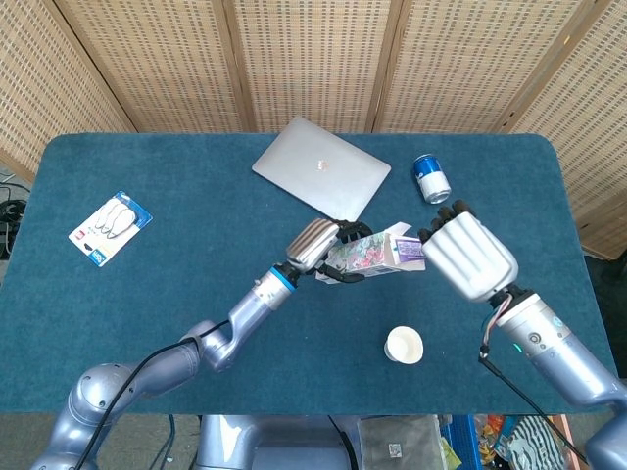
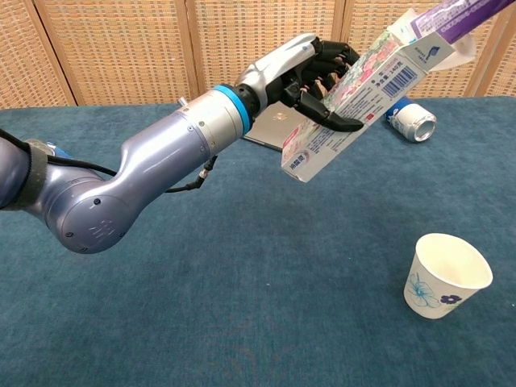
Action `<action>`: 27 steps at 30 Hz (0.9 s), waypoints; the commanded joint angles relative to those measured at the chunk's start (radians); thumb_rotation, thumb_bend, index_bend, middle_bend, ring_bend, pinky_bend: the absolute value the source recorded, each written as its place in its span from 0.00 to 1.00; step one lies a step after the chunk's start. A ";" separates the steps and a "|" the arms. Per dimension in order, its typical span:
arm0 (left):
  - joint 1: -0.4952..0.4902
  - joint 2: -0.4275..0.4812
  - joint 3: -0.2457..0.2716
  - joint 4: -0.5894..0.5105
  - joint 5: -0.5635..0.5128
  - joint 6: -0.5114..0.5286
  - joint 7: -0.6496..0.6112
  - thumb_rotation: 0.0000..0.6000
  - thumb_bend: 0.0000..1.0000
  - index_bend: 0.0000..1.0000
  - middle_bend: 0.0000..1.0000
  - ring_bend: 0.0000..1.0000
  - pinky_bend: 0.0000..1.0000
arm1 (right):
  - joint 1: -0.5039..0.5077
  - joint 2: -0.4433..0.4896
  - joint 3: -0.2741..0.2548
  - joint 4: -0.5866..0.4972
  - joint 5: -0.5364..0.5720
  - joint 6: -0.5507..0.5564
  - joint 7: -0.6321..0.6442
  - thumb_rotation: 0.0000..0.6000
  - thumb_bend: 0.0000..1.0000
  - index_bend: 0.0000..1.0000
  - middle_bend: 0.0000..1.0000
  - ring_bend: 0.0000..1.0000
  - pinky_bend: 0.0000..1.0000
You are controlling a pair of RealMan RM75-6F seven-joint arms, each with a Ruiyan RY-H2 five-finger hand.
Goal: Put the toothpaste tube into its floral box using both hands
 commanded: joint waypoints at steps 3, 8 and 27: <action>-0.005 -0.006 -0.003 0.007 -0.004 0.001 -0.008 1.00 0.19 0.53 0.51 0.45 0.48 | 0.035 -0.015 -0.035 -0.030 0.003 -0.031 -0.146 1.00 0.53 0.59 0.62 0.47 0.49; -0.011 -0.009 -0.005 0.006 -0.003 0.006 -0.008 1.00 0.19 0.53 0.51 0.45 0.48 | 0.045 -0.034 -0.047 -0.052 -0.011 -0.024 -0.204 1.00 0.53 0.59 0.58 0.47 0.48; 0.002 -0.016 -0.008 0.005 -0.009 0.039 -0.041 1.00 0.19 0.53 0.51 0.45 0.48 | -0.058 -0.019 0.016 0.018 -0.186 0.266 -0.073 1.00 0.00 0.00 0.00 0.00 0.00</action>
